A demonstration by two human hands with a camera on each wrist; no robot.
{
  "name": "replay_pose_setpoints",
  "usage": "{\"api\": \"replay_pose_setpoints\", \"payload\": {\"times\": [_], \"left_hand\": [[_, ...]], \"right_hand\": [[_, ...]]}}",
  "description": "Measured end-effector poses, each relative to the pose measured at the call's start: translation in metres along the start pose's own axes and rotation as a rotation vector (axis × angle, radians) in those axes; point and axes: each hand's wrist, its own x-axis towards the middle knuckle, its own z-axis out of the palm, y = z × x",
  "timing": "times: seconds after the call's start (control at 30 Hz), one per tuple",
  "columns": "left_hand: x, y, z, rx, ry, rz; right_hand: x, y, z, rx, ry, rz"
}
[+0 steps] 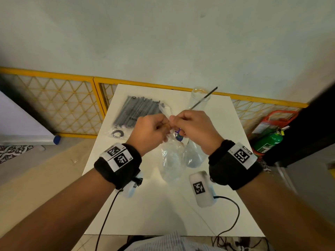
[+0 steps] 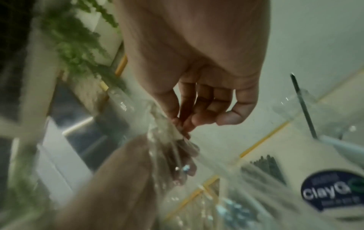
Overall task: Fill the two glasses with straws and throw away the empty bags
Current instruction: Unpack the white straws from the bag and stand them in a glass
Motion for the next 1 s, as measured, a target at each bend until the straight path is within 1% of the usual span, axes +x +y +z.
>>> {"api": "replay_pose_setpoints", "payload": {"times": [0.1, 0.3, 0.37, 0.4, 0.43, 0.5, 0.53, 0.57, 0.63, 0.7, 0.73, 0.8, 0.83, 0.87, 0.93, 1.0], "left_hand": [[-0.006, 0.0, -0.002, -0.033, 0.01, -0.042], [-0.013, -0.005, -0.002, 0.093, 0.113, 0.079], [-0.014, -0.005, -0.001, 0.092, 0.146, 0.092], [-0.014, -0.005, 0.0, 0.099, 0.173, 0.099], [-0.013, -0.005, 0.0, 0.102, 0.202, 0.098], [-0.012, -0.005, 0.0, 0.077, 0.255, 0.088], [-0.011, -0.005, 0.0, 0.066, 0.271, 0.089], [-0.012, -0.005, 0.001, 0.06, 0.279, 0.089], [-0.012, -0.005, 0.0, 0.077, 0.293, 0.092], [-0.012, -0.008, 0.0, 0.155, 0.312, 0.153], [-0.011, -0.011, -0.001, 0.212, 0.319, 0.211], [-0.01, -0.014, -0.001, 0.321, 0.336, 0.312], [-0.01, -0.014, -0.001, 0.357, 0.342, 0.336], [-0.01, -0.016, -0.001, 0.383, 0.344, 0.351], [-0.01, -0.02, 0.0, 0.408, 0.355, 0.356], [-0.011, -0.026, 0.0, 0.389, 0.372, 0.329]], "right_hand": [[0.001, 0.003, 0.004, -0.026, 0.01, 0.02], [0.002, -0.004, 0.008, -0.283, 0.043, -0.133], [0.001, -0.006, 0.008, -0.322, 0.05, -0.139], [0.001, -0.008, 0.007, -0.317, 0.025, -0.104], [0.001, -0.01, 0.006, -0.282, -0.028, -0.035], [0.0, -0.014, 0.003, -0.16, -0.172, 0.12], [0.0, -0.015, 0.0, -0.138, -0.226, 0.158], [0.0, -0.016, -0.002, -0.146, -0.248, 0.168], [0.002, -0.017, -0.006, -0.169, -0.218, 0.157], [0.002, -0.019, -0.007, -0.214, -0.158, 0.113], [0.001, -0.02, -0.006, -0.294, -0.129, 0.056], [-0.004, -0.023, -0.001, -0.545, -0.073, -0.102], [-0.006, -0.024, 0.001, -0.667, -0.045, -0.182], [-0.009, -0.025, 0.004, -0.77, -0.02, -0.253], [-0.012, -0.027, 0.005, -0.884, 0.023, -0.344], [-0.012, -0.028, 0.003, -0.868, 0.033, -0.336]]}}
